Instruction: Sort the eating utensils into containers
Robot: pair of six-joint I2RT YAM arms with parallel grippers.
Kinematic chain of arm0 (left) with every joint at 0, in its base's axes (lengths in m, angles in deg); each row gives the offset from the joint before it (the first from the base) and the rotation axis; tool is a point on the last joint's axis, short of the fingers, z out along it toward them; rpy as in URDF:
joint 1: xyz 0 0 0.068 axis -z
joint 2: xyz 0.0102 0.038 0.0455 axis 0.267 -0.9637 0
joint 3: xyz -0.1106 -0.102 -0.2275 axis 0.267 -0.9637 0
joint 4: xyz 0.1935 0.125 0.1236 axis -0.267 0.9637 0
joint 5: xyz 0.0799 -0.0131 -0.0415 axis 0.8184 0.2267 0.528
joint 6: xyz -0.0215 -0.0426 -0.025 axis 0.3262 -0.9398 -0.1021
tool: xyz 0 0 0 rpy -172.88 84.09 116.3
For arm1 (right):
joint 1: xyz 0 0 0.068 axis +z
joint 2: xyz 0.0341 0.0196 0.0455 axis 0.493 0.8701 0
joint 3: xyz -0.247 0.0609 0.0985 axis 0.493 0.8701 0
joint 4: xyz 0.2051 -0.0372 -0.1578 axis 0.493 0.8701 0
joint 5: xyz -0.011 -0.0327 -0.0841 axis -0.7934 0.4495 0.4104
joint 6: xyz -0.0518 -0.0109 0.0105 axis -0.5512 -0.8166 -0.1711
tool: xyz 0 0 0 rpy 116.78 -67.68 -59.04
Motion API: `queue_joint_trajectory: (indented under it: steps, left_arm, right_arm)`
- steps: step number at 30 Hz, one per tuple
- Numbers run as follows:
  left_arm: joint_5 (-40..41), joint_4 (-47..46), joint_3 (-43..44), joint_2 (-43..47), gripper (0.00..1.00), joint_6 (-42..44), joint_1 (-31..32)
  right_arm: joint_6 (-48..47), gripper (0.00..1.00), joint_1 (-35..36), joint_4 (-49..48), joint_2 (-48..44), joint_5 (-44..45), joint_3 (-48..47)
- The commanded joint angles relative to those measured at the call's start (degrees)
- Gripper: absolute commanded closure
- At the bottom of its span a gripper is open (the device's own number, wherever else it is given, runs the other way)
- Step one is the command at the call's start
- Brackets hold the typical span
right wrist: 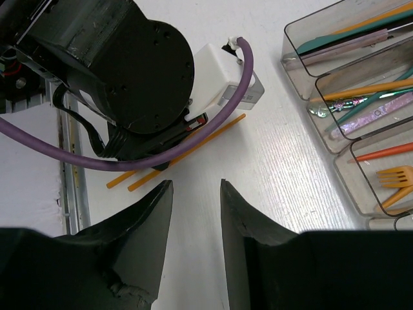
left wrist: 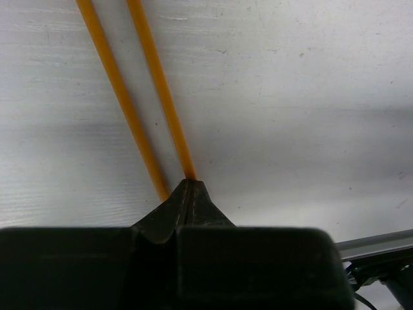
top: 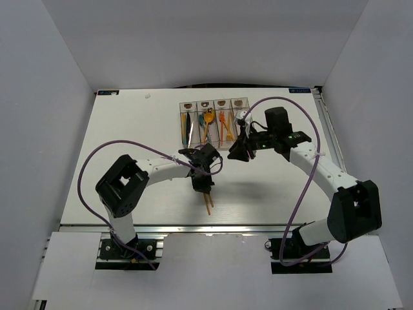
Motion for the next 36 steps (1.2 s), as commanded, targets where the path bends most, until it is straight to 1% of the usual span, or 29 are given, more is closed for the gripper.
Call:
queue_joint_trajectory:
  steps: [1,5,8,9,10,14,21,25,27,30,31,32,33,36]
  left_arm:
    - [1.86,3.04,0.26,-1.96,0.97,0.71,0.31]
    - [1.77,3.13,2.28,-3.19,0.87,1.68,0.4]
    - [1.68,3.13,3.95,-4.6,0.83,2.47,0.4]
    - [1.68,3.13,4.3,-5.03,0.8,2.73,0.48]
    - [1.77,3.13,4.4,-5.04,0.8,2.74,0.48]
    - [2.21,3.04,4.13,-5.13,0.74,2.82,0.48]
    - [2.47,3.04,4.13,-5.48,0.7,2.82,0.48]
    - [2.47,3.13,4.75,-6.7,0.69,3.7,0.48]
    - [2.3,3.13,5.18,-7.41,0.7,4.05,0.48]
    - [2.21,3.21,5.45,-8.73,0.8,4.76,0.48]
    - [2.3,3.3,5.71,-8.99,0.86,5.02,0.48]
    - [2.39,3.3,5.89,-8.99,0.89,5.02,0.48]
    - [2.56,3.48,6.24,-8.73,0.95,5.2,0.48]
    - [2.91,3.56,6.94,-8.03,1.0,5.63,0.57]
  right_arm:
    - [-1.08,0.58,-0.15,-0.38,-1.65,-1.65,0.67]
    - [-0.9,0.58,-0.15,-0.47,-2.09,-2.0,1.29]
    - [-0.81,0.58,-0.24,-0.38,-2.35,-2.09,1.81]
    - [-0.9,0.58,-0.24,-0.47,-2.53,-2.09,2.08]
    - [-0.9,0.58,-0.33,-0.38,-2.61,-2.01,2.17]
    - [-0.9,0.58,-0.5,-0.38,-2.88,-2.09,2.52]
    - [-0.73,0.58,-0.68,-0.73,-2.88,-2.27,2.96]
    - [-0.73,0.58,-0.77,-0.73,-2.79,-2.36,3.05]
    - [-0.64,0.58,-0.85,-0.73,-2.79,-2.36,3.05]
    - [-0.73,0.58,-0.94,-0.65,-2.97,-2.36,3.05]
    - [-0.81,0.58,-0.94,-0.3,-3.14,-2.36,3.05]
    - [-0.99,0.58,-1.03,-0.21,-3.14,-2.36,3.05]
    - [-1.25,0.58,-1.2,0.23,-3.32,-2.36,2.96]
    - [-2.39,0.58,-1.73,1.2,-3.49,-2.44,2.08]
